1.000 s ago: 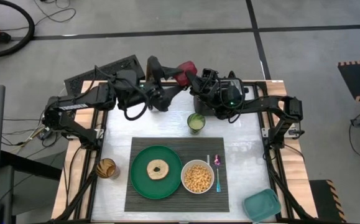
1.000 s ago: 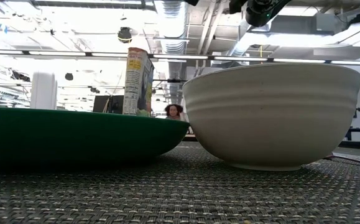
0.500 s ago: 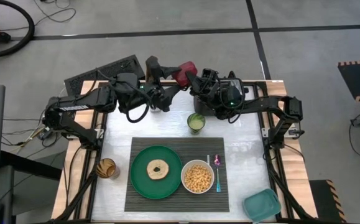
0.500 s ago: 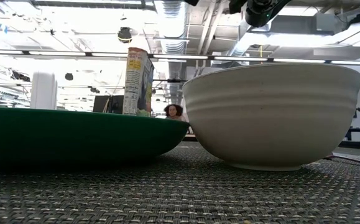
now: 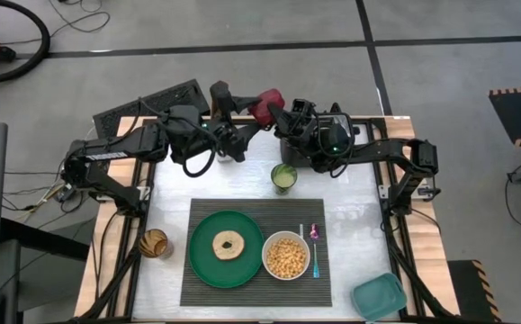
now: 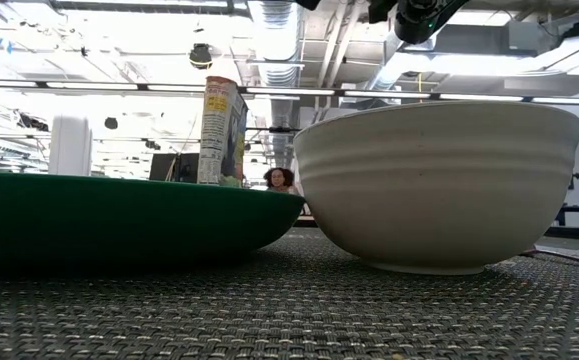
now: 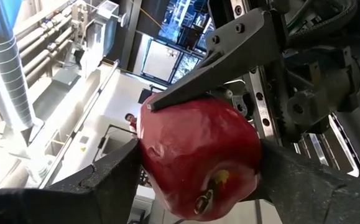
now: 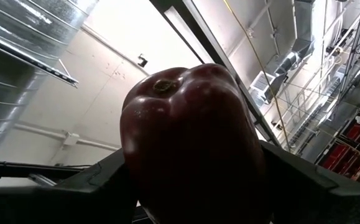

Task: Arrange a breakfast setting
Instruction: Put the apple on the black placemat at the top right of the green plate

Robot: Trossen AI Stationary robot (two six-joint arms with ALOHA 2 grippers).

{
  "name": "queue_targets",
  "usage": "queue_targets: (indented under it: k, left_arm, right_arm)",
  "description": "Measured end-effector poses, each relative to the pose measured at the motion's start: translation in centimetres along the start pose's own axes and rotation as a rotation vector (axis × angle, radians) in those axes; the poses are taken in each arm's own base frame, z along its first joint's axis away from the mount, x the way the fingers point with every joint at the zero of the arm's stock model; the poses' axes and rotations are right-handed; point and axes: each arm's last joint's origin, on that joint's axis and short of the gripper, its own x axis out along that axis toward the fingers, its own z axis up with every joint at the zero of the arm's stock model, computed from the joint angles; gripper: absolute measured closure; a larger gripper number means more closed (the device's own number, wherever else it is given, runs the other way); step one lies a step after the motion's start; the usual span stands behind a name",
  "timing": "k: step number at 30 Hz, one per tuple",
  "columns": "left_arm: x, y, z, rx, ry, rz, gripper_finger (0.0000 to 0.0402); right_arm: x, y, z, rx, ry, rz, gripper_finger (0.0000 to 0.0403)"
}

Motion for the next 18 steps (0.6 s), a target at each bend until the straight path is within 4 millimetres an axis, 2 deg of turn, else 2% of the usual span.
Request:
queue_targets:
  k: [8,18]
  left_arm:
    - [0.0,-0.01,-0.02,-0.001,0.004,0.0,0.0162]
    - [-0.23,0.47,0.36,-0.013,0.022,0.07,0.0165]
  right_arm:
    - [0.01,0.02,0.0,0.0,0.002,0.0,0.0098]
    - [0.1,-0.02,-0.04,0.004,0.013,-0.016,0.0094]
